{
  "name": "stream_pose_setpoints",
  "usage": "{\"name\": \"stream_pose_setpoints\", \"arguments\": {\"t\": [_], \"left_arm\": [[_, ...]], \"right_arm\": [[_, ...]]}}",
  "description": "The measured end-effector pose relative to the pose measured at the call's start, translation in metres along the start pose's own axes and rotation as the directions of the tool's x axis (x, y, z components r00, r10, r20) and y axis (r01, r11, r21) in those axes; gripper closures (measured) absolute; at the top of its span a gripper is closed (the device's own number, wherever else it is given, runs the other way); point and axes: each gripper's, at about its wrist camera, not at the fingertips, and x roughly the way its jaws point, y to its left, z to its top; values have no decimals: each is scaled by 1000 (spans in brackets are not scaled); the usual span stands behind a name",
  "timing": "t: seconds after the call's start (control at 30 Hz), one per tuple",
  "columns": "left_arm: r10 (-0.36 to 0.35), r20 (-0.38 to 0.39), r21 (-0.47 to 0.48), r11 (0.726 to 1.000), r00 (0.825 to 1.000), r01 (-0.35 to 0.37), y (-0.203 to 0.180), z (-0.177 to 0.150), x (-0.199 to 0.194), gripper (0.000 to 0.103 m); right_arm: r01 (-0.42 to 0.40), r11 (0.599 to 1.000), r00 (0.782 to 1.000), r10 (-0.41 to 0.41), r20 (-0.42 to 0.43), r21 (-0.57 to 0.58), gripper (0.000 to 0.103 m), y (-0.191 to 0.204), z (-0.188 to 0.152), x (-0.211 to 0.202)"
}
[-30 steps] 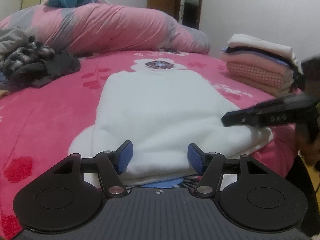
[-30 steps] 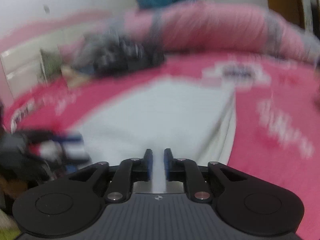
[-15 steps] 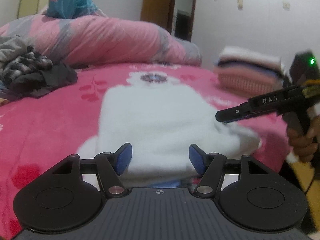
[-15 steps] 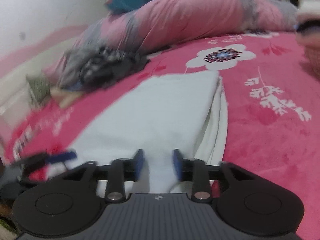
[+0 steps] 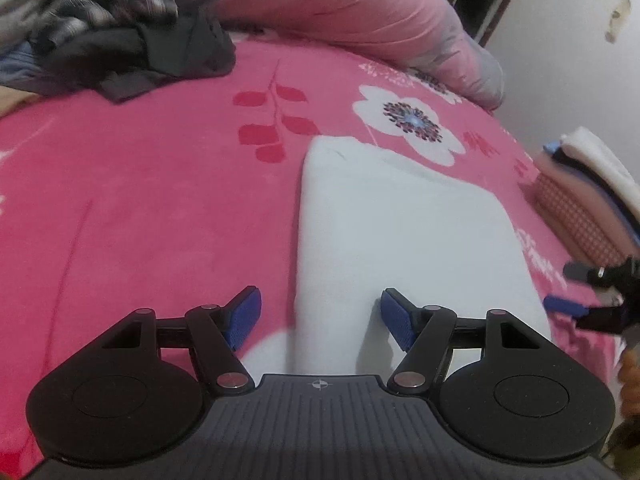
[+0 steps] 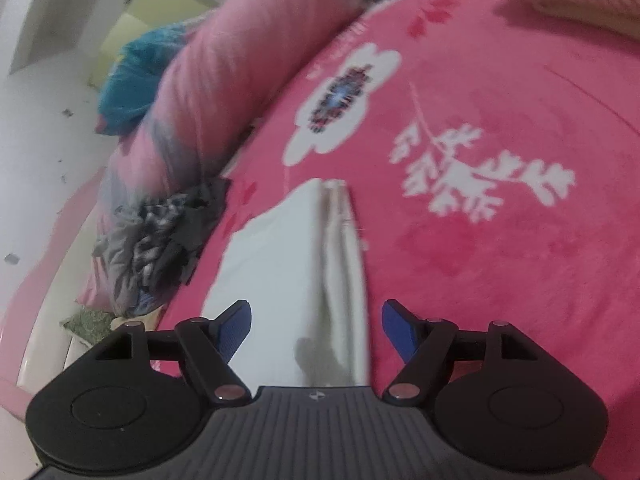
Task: Fold clothes
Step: 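Grasp the folded white sweatshirt end with both grippers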
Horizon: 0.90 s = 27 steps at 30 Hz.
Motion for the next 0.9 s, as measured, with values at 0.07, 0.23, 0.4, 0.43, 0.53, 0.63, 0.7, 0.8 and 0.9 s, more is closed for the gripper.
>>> {"name": "stream_pose_setpoints", "arguments": {"t": [0.07,0.23,0.4,0.43,0.53,0.63,0.7,0.8,0.9], "left_arm": [[3,-18,12,1000,1000,-3,-4,3,7,36],[11,-63,45,999,998,-8,-16,11,23,36],[19,-96,68,998,995,-13,-23,17,36,33],[18,-98,68,998,995,-12,-23,17,37,33],[17,-101,75,997,995,-9,-24,19,39,32],[16,-99,88,996,995,-7,-25,19,42,31],[17,-99,95,995,995,-8,-25,19,43,31],[22,-102,104,995,995,-11,-26,20,44,30],[27,-99,115,993,995,-15,-28,20,45,29]], "right_arm": [[-6,1000,999,6,-38,15,25,-5,5,11],[-55,998,994,57,-94,28,20,-7,18,32],[-107,994,984,111,-136,35,20,-3,32,56],[-121,992,982,125,-140,41,20,-3,35,60],[-159,986,975,166,-147,57,20,-3,42,71],[-199,978,967,205,-150,59,20,-4,47,79],[-222,973,961,230,-151,67,20,-5,51,86],[-250,966,953,257,-159,59,20,-3,55,96],[-269,963,947,270,-173,29,19,1,57,103]]}}
